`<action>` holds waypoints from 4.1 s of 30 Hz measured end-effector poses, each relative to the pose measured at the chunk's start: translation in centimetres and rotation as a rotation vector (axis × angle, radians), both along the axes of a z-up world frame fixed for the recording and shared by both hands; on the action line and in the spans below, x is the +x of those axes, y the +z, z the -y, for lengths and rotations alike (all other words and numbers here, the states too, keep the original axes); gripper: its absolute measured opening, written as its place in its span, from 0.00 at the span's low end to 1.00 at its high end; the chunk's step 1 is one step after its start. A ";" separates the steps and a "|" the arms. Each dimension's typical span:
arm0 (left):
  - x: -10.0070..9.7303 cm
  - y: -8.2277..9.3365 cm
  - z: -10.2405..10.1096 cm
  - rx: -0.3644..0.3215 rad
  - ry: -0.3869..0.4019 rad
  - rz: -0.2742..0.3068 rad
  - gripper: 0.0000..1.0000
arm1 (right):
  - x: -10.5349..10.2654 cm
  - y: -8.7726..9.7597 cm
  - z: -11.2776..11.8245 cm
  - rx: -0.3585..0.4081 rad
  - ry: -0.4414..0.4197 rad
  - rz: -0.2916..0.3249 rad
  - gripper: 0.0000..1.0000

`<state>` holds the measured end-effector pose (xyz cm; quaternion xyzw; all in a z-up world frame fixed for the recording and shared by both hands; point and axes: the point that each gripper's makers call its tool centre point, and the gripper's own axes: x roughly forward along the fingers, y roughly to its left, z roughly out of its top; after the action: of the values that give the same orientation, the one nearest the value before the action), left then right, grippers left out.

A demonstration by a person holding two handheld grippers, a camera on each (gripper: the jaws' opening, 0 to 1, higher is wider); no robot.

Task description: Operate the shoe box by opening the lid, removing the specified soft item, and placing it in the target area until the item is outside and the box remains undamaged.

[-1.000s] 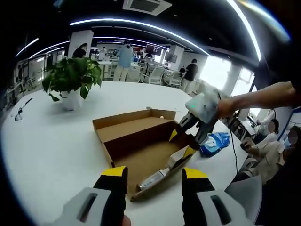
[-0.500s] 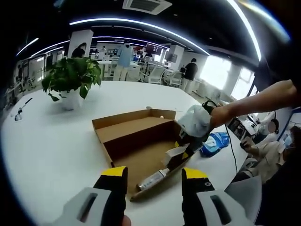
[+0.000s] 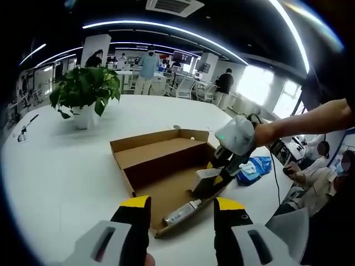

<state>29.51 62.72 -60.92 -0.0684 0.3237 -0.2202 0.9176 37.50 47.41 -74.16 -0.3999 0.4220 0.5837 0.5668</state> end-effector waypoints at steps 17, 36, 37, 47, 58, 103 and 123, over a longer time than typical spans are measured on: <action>0.7 0.4 1.9 -0.007 -0.052 0.004 0.47 | 1.6 6.1 1.6 0.085 -0.019 0.115 0.19; 0.0 1.2 6.2 -0.007 -0.134 0.013 0.50 | -0.1 10.1 8.5 0.083 -0.050 0.229 0.19; -0.1 1.3 6.3 -0.007 -0.136 0.014 0.50 | -0.1 10.1 9.0 0.082 -0.056 0.231 0.19; -0.5 1.3 7.4 -0.007 -0.147 0.010 0.50 | -1.9 9.4 14.7 0.070 -0.146 0.217 0.19; 0.9 1.9 10.2 -0.004 -0.191 0.020 0.50 | -3.5 9.0 21.0 0.053 -0.246 0.212 0.19; 0.2 2.3 10.2 0.018 -0.097 -0.005 0.50 | 4.9 7.4 37.2 -0.032 -0.402 0.174 0.19; -2.6 2.4 5.8 0.049 0.075 -0.030 0.50 | 8.1 1.1 37.3 -0.116 -0.257 0.121 0.19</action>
<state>26.89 56.97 -58.47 -0.0612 0.3397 -0.1768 0.9217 45.58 10.06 -73.08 -0.4092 0.4677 0.4560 0.6371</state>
